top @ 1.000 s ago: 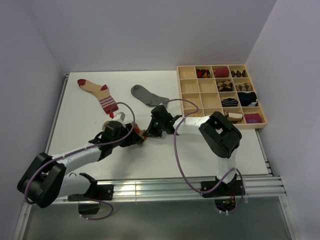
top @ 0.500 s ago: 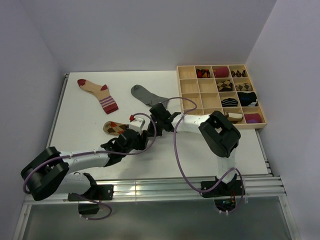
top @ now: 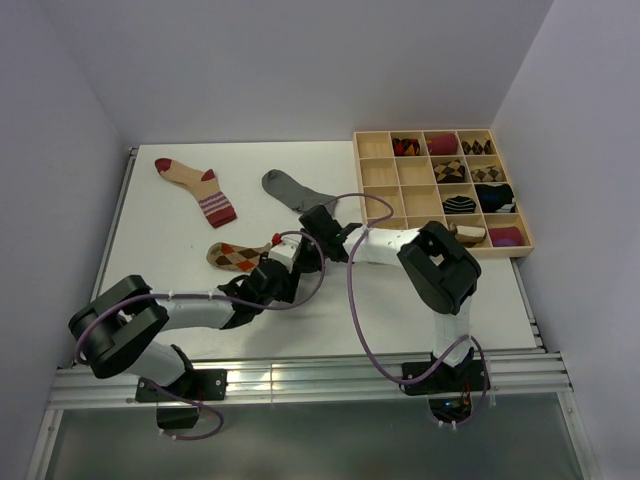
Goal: Roll the socks
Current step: Roll the sock at the center of the board.
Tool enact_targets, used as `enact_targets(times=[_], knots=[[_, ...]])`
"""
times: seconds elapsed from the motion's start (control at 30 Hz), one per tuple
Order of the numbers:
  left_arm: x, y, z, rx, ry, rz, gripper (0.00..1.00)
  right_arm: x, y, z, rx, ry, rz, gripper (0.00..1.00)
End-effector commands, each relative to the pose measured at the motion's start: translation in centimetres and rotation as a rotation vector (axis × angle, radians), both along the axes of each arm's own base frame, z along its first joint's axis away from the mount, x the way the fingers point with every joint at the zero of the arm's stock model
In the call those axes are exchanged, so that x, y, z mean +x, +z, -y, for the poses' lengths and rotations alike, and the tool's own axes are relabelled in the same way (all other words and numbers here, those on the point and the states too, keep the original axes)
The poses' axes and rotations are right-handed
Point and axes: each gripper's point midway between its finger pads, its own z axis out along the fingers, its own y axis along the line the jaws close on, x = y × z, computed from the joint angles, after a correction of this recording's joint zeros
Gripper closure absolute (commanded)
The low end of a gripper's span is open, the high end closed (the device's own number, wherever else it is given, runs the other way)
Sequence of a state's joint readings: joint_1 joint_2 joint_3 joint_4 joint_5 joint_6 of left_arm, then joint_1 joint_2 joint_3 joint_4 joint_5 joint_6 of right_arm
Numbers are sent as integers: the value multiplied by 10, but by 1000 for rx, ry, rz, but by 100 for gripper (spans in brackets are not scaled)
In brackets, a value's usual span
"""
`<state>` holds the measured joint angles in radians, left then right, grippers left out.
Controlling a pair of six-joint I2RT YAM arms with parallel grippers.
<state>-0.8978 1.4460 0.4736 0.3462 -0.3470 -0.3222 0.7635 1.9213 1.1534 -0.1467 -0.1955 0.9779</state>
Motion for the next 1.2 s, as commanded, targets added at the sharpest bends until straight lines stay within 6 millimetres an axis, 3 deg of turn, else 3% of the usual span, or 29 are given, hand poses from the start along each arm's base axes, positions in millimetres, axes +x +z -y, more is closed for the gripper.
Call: enact_targets(times=[0.0, 0.13, 0.27, 0.47, 0.63, 0.9, 0.97, 1.17], knots=[[1, -7, 8, 6, -9, -26, 39, 0, 4, -5, 5, 20, -7, 100], [-2, -16, 5, 20, 9, -57, 43, 3, 9, -4, 26, 12, -7, 100], [-5, -27, -1, 49, 29, -87, 54, 5, 15, -4, 48, 9, -5, 100], [-7, -32, -1, 59, 30, -103, 84, 8, 25, -4, 91, 4, 0, 100], [-7, -32, 0, 59, 25, -106, 99, 12, 33, -1, 115, -1, 22, 98], [-8, -14, 14, -45, -20, -121, 99, 27, 61, 12, 145, -25, 150, 49], [-7, -10, 15, -94, -31, -155, 99, 31, 68, 16, 161, -55, 174, 43], [7, -3, -1, -231, 20, -249, 99, 37, 78, 38, 177, -180, 239, 39]])
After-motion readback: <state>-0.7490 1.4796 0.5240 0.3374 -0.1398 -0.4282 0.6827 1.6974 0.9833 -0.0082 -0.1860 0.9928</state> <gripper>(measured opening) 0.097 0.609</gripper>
